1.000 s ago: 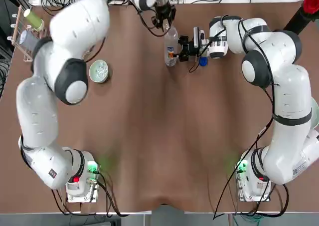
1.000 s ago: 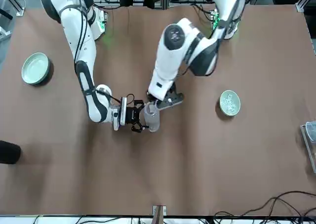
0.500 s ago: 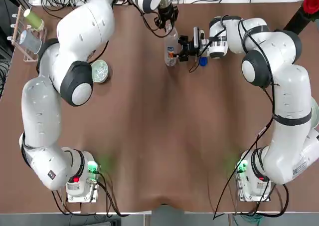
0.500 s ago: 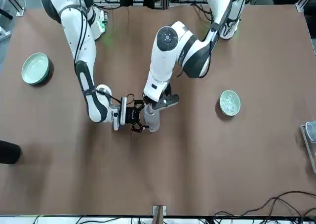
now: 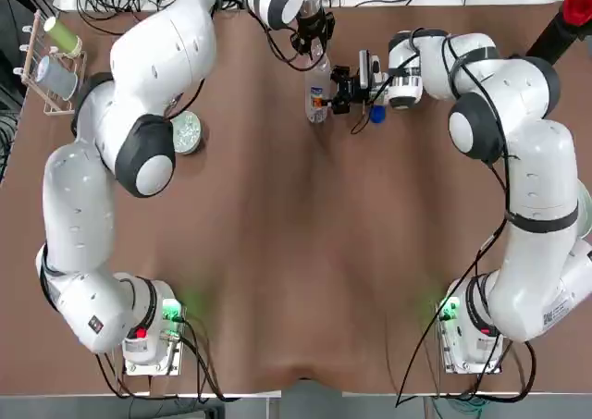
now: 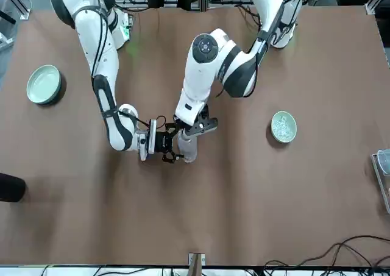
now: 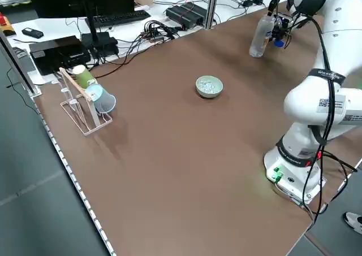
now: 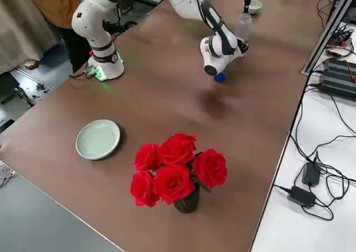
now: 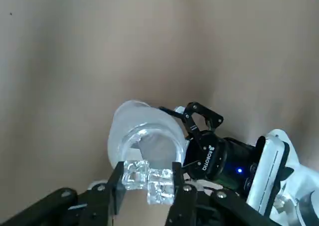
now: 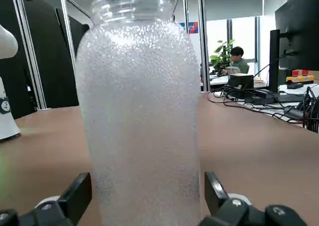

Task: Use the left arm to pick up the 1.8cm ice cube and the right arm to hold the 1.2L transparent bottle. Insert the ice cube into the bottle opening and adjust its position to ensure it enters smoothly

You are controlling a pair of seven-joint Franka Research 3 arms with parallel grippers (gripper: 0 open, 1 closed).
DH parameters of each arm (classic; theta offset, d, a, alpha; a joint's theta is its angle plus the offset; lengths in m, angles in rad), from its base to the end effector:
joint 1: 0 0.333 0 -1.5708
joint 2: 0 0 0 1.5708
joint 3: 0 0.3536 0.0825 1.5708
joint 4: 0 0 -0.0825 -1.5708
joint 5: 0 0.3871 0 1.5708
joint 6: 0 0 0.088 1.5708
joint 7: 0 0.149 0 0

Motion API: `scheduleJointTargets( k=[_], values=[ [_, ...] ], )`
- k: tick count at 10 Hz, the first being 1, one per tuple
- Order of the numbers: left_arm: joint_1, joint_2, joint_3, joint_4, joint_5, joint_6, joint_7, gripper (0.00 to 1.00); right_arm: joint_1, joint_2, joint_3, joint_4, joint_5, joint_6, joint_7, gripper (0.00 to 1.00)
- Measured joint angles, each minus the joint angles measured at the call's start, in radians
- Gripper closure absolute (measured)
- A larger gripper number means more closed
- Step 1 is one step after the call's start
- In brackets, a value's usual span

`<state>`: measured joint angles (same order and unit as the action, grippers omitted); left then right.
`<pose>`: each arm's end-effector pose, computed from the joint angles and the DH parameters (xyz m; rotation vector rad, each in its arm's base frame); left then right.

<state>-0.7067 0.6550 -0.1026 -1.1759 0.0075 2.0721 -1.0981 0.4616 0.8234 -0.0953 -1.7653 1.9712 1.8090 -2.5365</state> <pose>0.5664 -0.5607 0.4215 2.8725 0.4559 0.1440 0.6008 0.3615 0.1435 -1.3369 -1.1688 -1.1784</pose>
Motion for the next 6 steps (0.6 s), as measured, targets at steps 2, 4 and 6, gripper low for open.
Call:
scheduleJointTargets(
  k=[2, 4, 6],
  values=[
    [0.0, 0.002, 0.0, 0.0, 0.0, 0.005, 0.001, 0.6, 0.0, 0.0, 0.0, 0.0, 0.0, 0.0, 0.0, 0.0],
    [0.0, 0.002, 0.001, 0.0, 0.0, 0.005, 0.002, 0.6, 0.0, 0.0, 0.0, 0.0, 0.001, 0.0, 0.0, 0.0],
    [0.0, 0.002, 0.002, 0.001, 0.0, 0.011, 0.003, 0.6, 0.0, 0.0, 0.0, 0.0, 0.001, 0.0, 0.0, 0.0]
  ],
)
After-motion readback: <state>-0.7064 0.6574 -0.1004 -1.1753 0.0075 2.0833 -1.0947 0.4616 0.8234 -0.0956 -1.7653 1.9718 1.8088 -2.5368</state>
